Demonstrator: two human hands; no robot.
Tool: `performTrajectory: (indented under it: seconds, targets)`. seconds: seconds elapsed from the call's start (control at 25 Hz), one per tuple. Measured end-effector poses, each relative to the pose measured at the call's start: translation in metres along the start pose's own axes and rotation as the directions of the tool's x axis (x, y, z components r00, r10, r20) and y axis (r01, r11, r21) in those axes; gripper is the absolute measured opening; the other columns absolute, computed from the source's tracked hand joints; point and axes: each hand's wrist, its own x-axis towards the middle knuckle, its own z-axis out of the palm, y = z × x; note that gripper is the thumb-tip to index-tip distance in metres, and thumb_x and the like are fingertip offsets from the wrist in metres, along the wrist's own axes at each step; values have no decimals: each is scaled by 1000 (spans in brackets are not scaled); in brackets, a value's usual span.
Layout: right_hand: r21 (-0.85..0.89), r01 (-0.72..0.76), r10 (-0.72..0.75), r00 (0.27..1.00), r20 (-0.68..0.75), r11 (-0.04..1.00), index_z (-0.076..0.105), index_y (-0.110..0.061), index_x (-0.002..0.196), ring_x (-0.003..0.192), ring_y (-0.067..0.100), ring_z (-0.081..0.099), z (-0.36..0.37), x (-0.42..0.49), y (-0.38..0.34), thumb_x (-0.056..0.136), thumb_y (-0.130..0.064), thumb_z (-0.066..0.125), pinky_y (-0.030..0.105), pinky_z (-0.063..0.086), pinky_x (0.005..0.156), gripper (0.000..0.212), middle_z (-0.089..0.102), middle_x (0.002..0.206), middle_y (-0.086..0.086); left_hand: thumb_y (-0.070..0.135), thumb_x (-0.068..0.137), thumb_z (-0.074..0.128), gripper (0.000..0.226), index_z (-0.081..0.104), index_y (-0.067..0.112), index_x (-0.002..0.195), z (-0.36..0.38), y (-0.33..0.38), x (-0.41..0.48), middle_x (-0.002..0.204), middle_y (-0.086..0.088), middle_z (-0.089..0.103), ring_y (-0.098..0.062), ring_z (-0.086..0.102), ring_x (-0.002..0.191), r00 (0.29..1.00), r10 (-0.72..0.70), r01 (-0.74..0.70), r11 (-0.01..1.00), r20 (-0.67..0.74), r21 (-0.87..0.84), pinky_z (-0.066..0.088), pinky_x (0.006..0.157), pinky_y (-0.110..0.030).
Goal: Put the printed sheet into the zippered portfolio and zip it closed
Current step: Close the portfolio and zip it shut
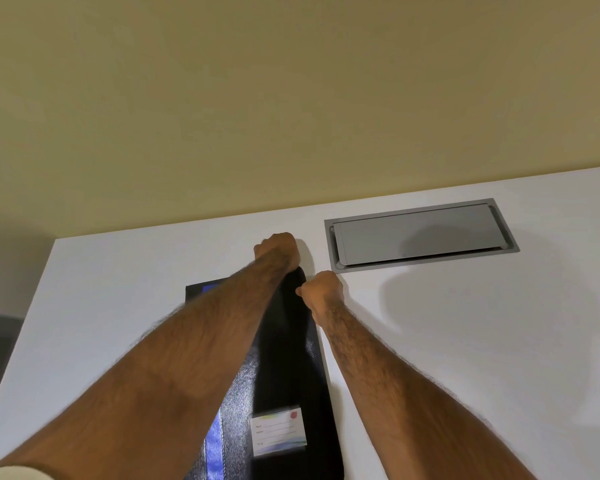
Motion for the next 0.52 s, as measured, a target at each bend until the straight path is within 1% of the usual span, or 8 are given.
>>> performTrajectory:
  seconds: [0.12,0.2,0.28,0.32,0.36,0.4,0.52]
  targets:
    - [16,-22,22,1000,14,1000,58,-14,84,62,11,55,-1,3,2,90,-15,70,16,39,48,14,60,82,0,11,92,58,35,59,5,127,6,11,0,130,-11,62,-29,60,118,999,33,-33,999,16,-9,46,97,-38]
    - [6,-31,31,999,6,999,60,-11,92,64,12,56,-1,4,3,90,-14,70,16,40,48,10,61,87,2,12,93,58,37,57,5,130,8,6,2,133,-11,60,-29,59,120,1000,-8,9,1000,19,-12,46,98,-37]
    - [-2,-33,33,999,-14,999,63,-4,107,75,17,63,0,4,3,88,-11,70,21,51,55,22,66,100,6,14,94,58,41,54,5,134,6,-8,10,138,-11,56,-30,56,126,996,-78,78,997,31,-17,44,101,-38]
    - [4,-42,42,999,-15,999,63,-3,111,83,22,67,0,4,2,86,-10,70,27,57,62,27,68,107,8,14,95,58,43,52,5,137,5,-16,13,141,-11,54,-31,53,129,993,-111,112,994,47,-14,43,104,-38]
    - [14,-48,48,999,-21,999,64,-2,114,89,26,69,1,4,2,85,-8,70,32,60,69,30,69,110,10,14,95,58,45,51,5,139,3,-24,16,143,-12,52,-31,51,131,989,-137,138,990,62,-11,42,106,-39]
    - [24,-61,62,998,-25,998,65,-3,114,92,28,69,2,3,2,83,-7,69,35,61,73,32,69,110,11,15,95,58,46,50,5,140,3,-33,19,144,-12,51,-32,50,133,985,-159,160,987,71,-7,41,107,-40]
    - [40,-88,89,996,-22,995,66,-4,111,90,29,71,3,1,-1,76,-8,70,35,61,72,36,72,106,9,15,96,55,45,50,4,139,3,-62,23,146,-14,49,-34,47,135,976,-200,203,979,87,-22,38,108,-44]
